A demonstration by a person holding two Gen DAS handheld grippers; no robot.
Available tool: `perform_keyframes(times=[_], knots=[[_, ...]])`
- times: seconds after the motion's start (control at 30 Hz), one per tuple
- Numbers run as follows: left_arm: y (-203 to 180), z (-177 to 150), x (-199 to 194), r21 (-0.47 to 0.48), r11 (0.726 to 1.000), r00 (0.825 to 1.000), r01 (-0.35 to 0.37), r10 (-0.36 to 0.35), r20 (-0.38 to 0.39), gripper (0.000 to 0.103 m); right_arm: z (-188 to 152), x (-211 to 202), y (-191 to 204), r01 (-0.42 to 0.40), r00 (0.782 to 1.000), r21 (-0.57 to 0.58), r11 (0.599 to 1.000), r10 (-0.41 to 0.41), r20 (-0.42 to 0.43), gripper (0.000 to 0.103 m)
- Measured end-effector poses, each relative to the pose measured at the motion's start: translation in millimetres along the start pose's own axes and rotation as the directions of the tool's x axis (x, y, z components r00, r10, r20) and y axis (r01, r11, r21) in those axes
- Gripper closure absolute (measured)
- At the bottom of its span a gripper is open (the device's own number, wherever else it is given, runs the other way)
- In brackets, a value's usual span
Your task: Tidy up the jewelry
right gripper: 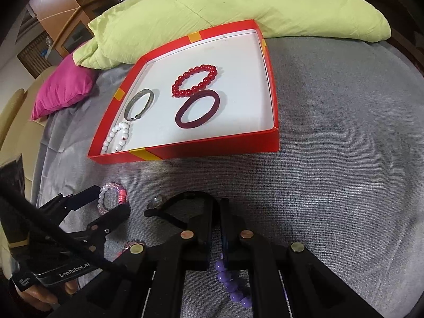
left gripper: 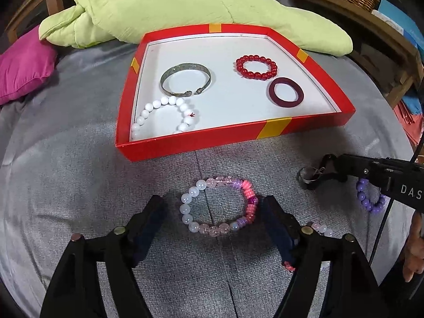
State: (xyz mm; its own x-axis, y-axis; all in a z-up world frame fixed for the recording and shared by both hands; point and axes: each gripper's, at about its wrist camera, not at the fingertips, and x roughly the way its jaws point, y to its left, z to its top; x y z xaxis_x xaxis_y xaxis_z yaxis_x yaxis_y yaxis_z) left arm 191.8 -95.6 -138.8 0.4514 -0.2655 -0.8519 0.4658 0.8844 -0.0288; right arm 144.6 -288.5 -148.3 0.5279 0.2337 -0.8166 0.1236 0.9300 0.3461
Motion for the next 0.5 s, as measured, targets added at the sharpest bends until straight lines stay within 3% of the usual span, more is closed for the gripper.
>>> perform_keyframes(times=[0.1, 0.4, 0.43, 0.5], knots=[[-2.3, -0.8, 0.2, 0.015, 1.000, 1.000, -0.003, 0.003, 0.002, 0.018, -0.5, -0.4, -0.8, -0.010, 1.000, 0.000, 1.000, 0.010, 0.000, 0.095], [0.3, 4.2, 3.1, 0.012, 1.000, 1.000, -0.018, 0.018, -0.004, 0.019, -2.2, -2.6, -1.4, -0.011, 1.000, -0.014, 1.000, 0.011, 0.000, 0.095], [1.3, 4.4, 2.6, 0.005, 1.000, 1.000, -0.021, 0.021, 0.002, 0.021, -2.3, -2.7, -1.2, -0.009, 1.000, -0.015, 1.000, 0.009, 0.001, 0.095], [5.3, 5.2, 0.4, -0.011, 1.000, 1.000, -0.020, 0.020, 0.016, 0.042, -2.7, -3.3, 0.3, 0.000, 1.000, -0.024, 1.000, 0.000, 0.001, 0.095]])
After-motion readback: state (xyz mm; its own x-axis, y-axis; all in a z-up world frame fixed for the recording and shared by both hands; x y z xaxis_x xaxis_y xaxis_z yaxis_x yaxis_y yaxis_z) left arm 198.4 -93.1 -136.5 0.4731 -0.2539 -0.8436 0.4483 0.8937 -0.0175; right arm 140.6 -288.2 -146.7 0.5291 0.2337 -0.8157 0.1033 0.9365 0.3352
